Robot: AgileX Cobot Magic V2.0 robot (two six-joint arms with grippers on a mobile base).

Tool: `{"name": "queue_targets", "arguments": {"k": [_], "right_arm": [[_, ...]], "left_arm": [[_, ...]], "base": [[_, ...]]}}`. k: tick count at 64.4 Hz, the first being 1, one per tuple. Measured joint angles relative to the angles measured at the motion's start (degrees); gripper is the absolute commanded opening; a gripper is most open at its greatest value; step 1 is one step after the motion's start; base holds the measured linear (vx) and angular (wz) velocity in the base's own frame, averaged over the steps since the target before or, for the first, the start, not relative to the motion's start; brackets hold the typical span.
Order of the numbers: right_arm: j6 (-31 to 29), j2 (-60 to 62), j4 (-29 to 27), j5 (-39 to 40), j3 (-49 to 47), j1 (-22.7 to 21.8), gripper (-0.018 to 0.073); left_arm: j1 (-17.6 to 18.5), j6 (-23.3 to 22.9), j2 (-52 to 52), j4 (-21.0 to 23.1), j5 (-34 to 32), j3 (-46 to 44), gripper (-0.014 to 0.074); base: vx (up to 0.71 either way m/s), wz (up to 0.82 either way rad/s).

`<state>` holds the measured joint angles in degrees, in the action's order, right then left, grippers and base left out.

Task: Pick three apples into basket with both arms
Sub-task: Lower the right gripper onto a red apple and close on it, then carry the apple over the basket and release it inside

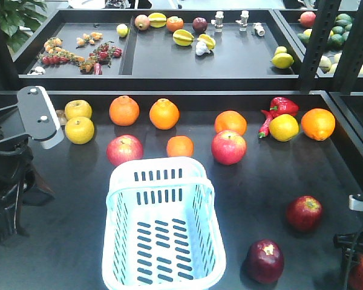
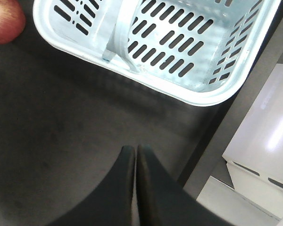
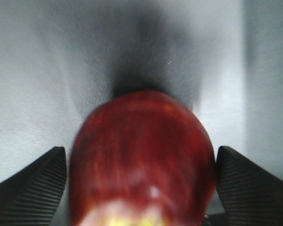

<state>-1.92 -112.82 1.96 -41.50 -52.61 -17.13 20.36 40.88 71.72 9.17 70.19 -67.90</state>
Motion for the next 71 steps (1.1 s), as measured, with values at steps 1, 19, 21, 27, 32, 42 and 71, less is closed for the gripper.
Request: {"name": "queue_targets", "arguments": {"k": [1,19,21,27,32,42,71], "right_arm": [[0.0,-0.1,0.0,0.0,0.0,0.0,0.0559],[-0.2,-0.3,-0.2,0.4,0.0,0.0,0.0397],[-0.2,-0.2,-0.2,0.4,0.0,0.0,0.0382],[-0.2,1.4,-0.3,0.7,0.0,0.0,0.0349],[-0.3,4.0,-0.5,1.0,0.0,0.0,0.034],[-2.6,11.3,-2.8,0.8,0.0,0.5,0.034],[-6.8,36.5,-5.5,-7.0,0.1,19.8,0.034]], "left_arm": [[0.0,0.0,0.0,0.0,0.0,0.0,-0.0008],[0.0,0.0,0.0,0.0,0.0,0.0,-0.0008],[0.0,0.0,0.0,0.0,0.0,0.0,-0.0007],[0.0,0.0,0.0,0.0,0.0,0.0,-0.0007],[0.0,0.0,0.0,0.0,0.0,0.0,-0.0007],[0.0,0.0,0.0,0.0,0.0,0.0,-0.0007],[0.0,0.0,0.0,0.0,0.0,0.0,-0.0007]], "base": [[0.0,0.0],[0.0,0.0],[0.0,0.0],[0.0,0.0],[0.0,0.0],[0.0,0.0],[0.0,0.0]]}}
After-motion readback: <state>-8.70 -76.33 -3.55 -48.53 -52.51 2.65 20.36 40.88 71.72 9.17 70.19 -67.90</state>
